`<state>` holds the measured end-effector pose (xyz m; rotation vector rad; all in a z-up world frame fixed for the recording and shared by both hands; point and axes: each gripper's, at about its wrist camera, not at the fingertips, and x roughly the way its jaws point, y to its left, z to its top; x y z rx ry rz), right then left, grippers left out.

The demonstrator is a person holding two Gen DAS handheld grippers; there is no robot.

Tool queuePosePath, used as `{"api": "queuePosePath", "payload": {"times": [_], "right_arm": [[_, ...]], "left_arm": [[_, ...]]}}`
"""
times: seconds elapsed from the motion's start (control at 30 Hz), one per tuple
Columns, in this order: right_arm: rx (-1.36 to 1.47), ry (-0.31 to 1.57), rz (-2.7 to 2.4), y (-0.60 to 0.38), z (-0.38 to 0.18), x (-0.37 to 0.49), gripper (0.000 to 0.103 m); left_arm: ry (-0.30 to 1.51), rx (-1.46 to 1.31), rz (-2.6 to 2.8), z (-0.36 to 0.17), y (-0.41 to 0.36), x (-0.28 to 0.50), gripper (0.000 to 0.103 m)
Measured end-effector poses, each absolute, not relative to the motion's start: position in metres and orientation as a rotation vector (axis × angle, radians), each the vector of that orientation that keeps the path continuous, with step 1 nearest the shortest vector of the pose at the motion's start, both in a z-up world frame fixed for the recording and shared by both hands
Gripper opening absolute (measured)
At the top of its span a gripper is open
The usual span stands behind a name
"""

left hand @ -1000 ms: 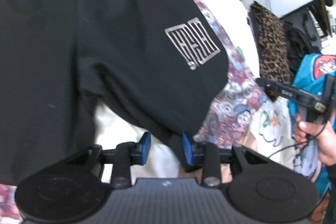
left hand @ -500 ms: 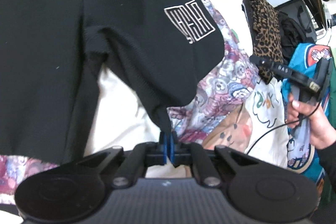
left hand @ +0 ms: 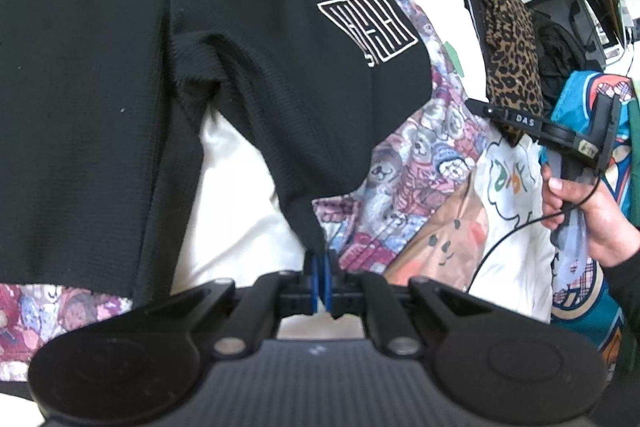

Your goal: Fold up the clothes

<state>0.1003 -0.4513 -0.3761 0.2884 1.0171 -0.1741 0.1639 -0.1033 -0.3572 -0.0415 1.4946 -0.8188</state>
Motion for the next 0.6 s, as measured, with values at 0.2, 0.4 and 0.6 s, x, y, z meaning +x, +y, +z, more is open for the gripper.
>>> {"api": "queuePosePath", "payload": {"times": [0.2, 0.4, 0.6], "right_arm": [[0.299, 1.054, -0.162, -0.449, -0.378, 0.092, 0.027], [0.244, 1.065, -0.134, -0.443, -0.371, 0.094, 0.007], [0.191, 1.034, -0.164, -0.455, -0.348, 0.094, 0.006]], "left_arm": [[1.495, -0.042, -0.827, -0.356, -0.104, 0.164, 0.003], [1.498, -0.044, -0.863, -0.348, -0.106, 0.163, 0.003], [1.507, -0.073, -0.941, -0.338, -0.115, 0.159, 0.003]]}}
